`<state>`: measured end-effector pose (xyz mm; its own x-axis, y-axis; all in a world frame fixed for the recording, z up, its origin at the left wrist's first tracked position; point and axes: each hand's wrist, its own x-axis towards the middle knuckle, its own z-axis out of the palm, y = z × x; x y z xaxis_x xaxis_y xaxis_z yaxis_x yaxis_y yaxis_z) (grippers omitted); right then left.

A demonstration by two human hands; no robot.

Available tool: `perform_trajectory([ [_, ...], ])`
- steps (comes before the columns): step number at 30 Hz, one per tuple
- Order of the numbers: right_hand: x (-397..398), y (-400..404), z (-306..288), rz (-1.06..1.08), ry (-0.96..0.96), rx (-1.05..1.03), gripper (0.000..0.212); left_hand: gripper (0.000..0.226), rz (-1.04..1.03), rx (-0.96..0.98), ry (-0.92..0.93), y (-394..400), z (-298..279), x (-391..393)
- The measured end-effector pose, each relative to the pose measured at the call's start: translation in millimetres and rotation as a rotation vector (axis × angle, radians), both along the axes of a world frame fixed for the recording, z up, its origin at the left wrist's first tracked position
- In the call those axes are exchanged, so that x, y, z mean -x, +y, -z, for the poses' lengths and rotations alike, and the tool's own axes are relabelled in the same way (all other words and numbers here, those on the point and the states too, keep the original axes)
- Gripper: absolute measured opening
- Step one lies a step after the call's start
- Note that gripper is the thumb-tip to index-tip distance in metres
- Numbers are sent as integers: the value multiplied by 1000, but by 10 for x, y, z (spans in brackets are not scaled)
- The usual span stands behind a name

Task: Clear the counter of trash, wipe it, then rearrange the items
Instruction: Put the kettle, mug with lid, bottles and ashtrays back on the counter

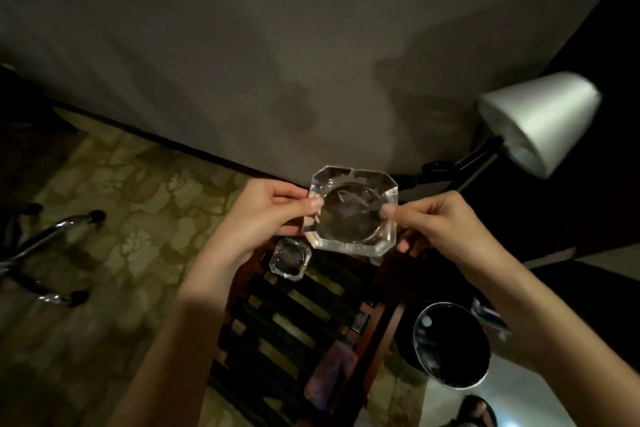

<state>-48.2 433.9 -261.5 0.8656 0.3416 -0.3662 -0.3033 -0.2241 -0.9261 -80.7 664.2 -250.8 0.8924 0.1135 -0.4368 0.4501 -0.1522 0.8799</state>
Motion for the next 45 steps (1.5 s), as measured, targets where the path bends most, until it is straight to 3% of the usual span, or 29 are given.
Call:
perform_trajectory([
  [4,44,-237,-670,0,-60,-59,23,51,39,-40,-100,-224,-716,45],
  [11,63,-698,-1669,13,-167,-115,32,45,115,-91,-257,-645,-1755,-3],
  [19,117,-1415,-2316,75,-292,-109,38,30,264,-107,-337,-1312,-2400,-128],
  [30,302,-2729,-2506,306,-298,-42,40,12,480,-82,-356,-2699,-2600,-333],
  [35,406,-3436,-2473,416,-260,-15,40,31,555,-46,-335,-3450,-2526,-512],
  [40,513,-4091,-2461,494,-220,34,48,26,640,-48,-312,-4203,-2399,-600],
  [45,519,-4712,-2351,547,-175,108,40,25,666,-43,-283,-4876,-2166,-656],
])
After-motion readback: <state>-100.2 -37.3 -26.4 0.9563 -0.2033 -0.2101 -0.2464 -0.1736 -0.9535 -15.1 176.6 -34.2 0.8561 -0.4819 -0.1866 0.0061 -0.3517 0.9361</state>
